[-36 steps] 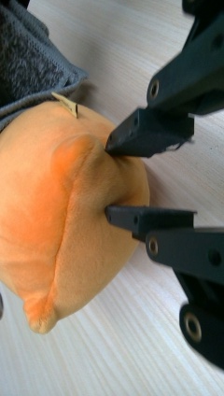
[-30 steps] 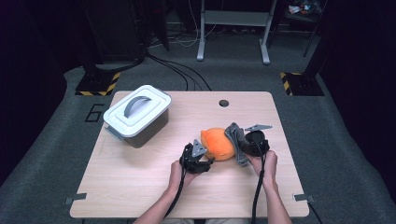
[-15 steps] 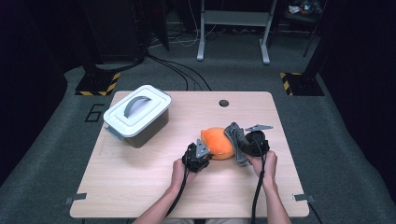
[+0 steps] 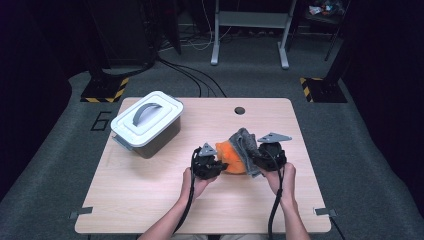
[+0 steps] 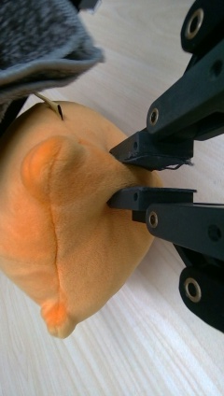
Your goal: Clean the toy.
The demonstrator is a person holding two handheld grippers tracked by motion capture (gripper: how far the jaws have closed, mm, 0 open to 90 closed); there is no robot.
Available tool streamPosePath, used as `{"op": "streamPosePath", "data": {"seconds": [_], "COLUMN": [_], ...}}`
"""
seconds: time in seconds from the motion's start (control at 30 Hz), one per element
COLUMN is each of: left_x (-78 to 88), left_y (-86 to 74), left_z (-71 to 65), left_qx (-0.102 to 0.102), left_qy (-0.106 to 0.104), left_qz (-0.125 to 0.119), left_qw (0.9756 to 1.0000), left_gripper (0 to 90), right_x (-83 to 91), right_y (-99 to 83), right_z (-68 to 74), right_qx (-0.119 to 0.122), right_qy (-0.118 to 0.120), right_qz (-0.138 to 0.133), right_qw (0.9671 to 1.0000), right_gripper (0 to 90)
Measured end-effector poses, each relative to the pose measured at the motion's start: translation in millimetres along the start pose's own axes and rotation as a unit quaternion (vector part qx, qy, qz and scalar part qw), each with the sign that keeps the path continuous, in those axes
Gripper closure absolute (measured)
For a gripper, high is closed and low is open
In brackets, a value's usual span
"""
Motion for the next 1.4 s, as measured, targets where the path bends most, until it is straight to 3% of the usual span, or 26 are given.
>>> {"op": "streamPosePath", "data": {"seconds": [0.13,0.27,0.37,0.57,0.77,0.9,1.07,1.23,1.4], "left_x": [-2.2,-2.0,-2.7,-4.2,-3.1,-2.2,-1.9,-2.2,-2.5], "left_y": [-0.3,-0.9,-1.9,-2.6,-5.1,-6.8,-7.1,-6.9,-7.4], "left_z": [-1.0,1.2,2.0,2.5,5.8,7.1,8.0,7.8,9.0], "left_qx": [0.005,0.002,0.006,0.008,0.018,0.023,0.021,0.016,0.02], "left_qy": [-0.001,0.007,0.008,0.009,0.004,0.003,0.004,0.006,0.007], "left_qz": [-0.007,-0.003,-0.005,-0.009,-0.016,-0.018,-0.016,-0.013,-0.013], "left_qw": [1.0,1.0,0.9999,0.9999,0.9997,0.9996,0.9996,0.9998,0.9997], "left_gripper": [79.7,79.5,79.2,78.5,78.4,78.5,78.5,78.5,78.5], "right_x": [0.0,-11.1,-14.4,-17.1,-21.0,-29.0,-42.4,-53.4,-35.0], "right_y": [5.5,3.9,2.0,-2.2,-9.6,-18.9,-30.6,-38.2,-29.5], "right_z": [24.3,29.9,31.1,22.6,3.0,-14.7,-33.0,-40.5,-37.5], "right_qx": [0.024,0.035,0.029,0.019,0.0,-0.019,-0.052,-0.063,-0.059], "right_qy": [0.006,0.001,-0.003,-0.003,-0.021,-0.03,-0.022,-0.022,-0.027], "right_qz": [0.006,0.014,0.016,0.016,0.026,0.044,0.066,0.083,0.058], "right_qw": [0.9997,0.9993,0.9995,0.9997,0.9994,0.9984,0.9962,0.9943,0.9962], "right_gripper": [73.2,73.3,73.4,73.3,73.2,73.2,73.1,73.0,73.1]}}
Point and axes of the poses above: each handheld gripper's, and its own axes: x roughly backward along the jaws, y roughly out of its top, z roughly to its left, the point moved 2 cm from there along -x, roughly forward along the jaws, and after that the axes turned 15 degrees about -y, right-handed, at the moved point
